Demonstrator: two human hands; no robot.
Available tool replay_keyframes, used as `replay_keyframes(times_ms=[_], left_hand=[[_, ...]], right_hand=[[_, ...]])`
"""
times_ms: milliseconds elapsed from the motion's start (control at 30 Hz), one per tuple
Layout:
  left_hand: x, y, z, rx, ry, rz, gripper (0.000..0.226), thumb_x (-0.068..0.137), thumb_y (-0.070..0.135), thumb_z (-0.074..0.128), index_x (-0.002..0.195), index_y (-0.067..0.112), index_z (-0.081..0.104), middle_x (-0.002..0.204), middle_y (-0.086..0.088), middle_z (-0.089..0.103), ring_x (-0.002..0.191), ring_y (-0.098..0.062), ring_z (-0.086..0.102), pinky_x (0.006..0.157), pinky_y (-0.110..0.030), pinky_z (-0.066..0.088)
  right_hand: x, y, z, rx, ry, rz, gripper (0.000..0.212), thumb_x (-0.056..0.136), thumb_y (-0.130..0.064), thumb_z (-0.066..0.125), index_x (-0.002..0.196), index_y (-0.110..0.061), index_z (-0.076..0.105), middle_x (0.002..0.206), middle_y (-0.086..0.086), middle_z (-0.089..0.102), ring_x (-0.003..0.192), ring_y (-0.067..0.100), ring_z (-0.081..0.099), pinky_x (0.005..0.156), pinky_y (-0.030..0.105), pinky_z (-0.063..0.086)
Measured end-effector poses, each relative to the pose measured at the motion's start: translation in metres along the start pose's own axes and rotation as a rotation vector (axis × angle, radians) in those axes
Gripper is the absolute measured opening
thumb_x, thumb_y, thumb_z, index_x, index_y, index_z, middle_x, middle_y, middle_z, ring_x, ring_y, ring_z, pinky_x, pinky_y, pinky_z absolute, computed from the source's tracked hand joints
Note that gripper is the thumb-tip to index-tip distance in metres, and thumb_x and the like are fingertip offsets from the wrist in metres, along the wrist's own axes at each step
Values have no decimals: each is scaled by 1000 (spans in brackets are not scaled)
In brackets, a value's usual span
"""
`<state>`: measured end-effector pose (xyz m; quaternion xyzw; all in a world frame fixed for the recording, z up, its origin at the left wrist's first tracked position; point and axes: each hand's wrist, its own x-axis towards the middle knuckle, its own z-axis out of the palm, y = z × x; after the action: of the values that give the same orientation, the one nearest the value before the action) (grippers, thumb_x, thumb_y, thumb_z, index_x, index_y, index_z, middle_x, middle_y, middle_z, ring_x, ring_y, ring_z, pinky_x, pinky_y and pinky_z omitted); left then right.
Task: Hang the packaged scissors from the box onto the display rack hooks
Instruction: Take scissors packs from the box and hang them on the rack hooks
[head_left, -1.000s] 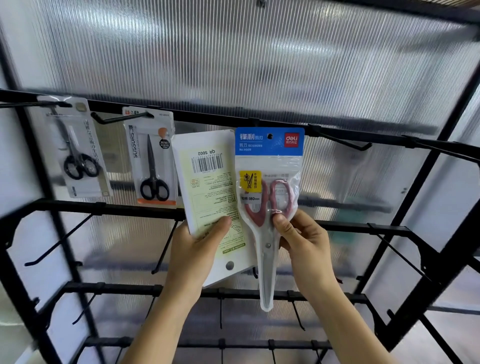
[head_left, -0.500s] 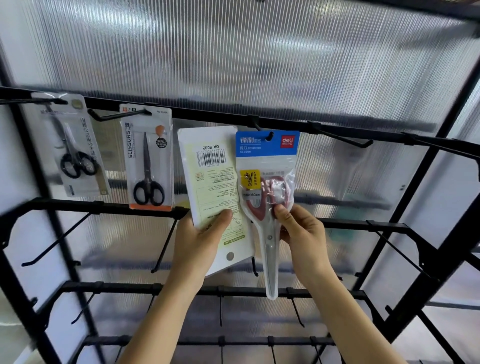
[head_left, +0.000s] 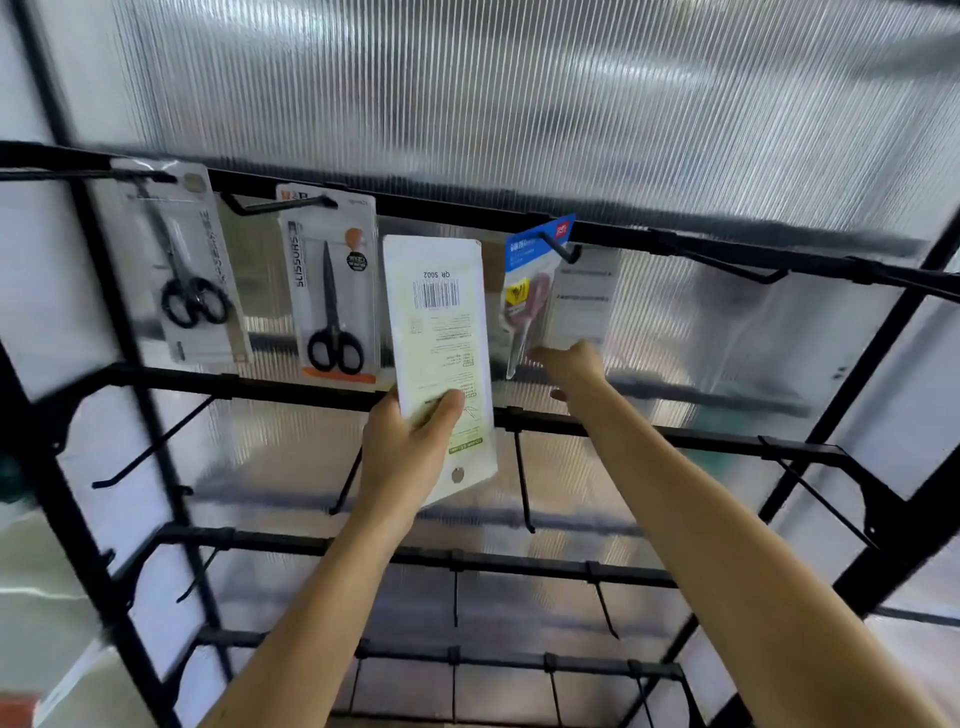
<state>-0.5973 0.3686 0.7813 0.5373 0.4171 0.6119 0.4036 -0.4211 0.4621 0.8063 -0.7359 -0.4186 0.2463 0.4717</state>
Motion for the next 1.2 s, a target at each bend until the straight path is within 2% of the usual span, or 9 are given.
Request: replay_keyframes(times_ms=[133,300,433,567,733,833,933,1000,1200], left_hand=[[2,-6,5,109,-24,74,32,95,17,47,126,10,54,124,-1,60,108,-15,57,67,-5,46],[-5,-11,19,476,-19,474,37,94,15,44,129,5,49,114,-14,57,104,-27,56,84,-5,37],[-13,-13,20,691,-14,671,49,80,15,47,128,7,49,110,-16,59,96,-35,56,79,-37,50],[-15,-15,10,857,-161,729,73,72,33,65,136,26,31,124,-6,42,105,-24,36,83,-43,48],[-19,-14,-12,597,-185,501,91,65,81,40,141,34,18,137,1,33,125,-17,29,99,-36,25],[-28,-5,-21,104,-97,31,83,72,64,60,140,27,30,131,8,42,115,-9,46,93,-27,35],[-38,-2,-17,-317,-309,-306,29,75,33,62,101,20,60,87,9,71,73,-4,64,66,-22,44],[-44,0,-12,-471,-288,-371,3,83,16,58,84,16,61,70,5,71,59,-6,62,56,-19,46],[-37,2,-20,-345,-97,-237,4,85,17,60,82,18,62,76,5,69,67,-7,61,66,-24,45]], right_hand=[[-35,11,0,188,-206,-122,33,90,-30,55,118,-13,56,115,6,61,106,27,58,95,41,49],[-109,15,-12,382,-659,-390,50,89,-49,43,128,-19,51,122,1,61,113,17,59,89,29,53],[-134,8,-27,531,-553,-401,59,76,-63,56,116,-20,56,113,0,65,105,13,63,81,24,53],[-143,8,-38,717,-362,-331,17,90,-30,51,86,-20,64,81,-5,71,86,14,66,81,30,55],[-140,13,-50,995,-229,-161,11,92,-20,51,96,-13,58,88,1,67,79,12,65,66,24,56],[-143,18,-52,1187,-256,-118,16,93,-22,49,101,-13,58,87,1,70,77,12,67,68,24,57],[-148,24,-43,1302,-306,-90,20,93,-24,46,104,-12,59,89,2,72,77,10,68,72,21,57],[-150,27,-39,1255,-336,-77,22,88,-25,51,104,-13,59,93,2,70,80,11,67,75,23,56],[-149,47,-42,1139,-187,0,35,86,-17,54,120,-18,49,103,1,63,89,14,62,78,28,51]])
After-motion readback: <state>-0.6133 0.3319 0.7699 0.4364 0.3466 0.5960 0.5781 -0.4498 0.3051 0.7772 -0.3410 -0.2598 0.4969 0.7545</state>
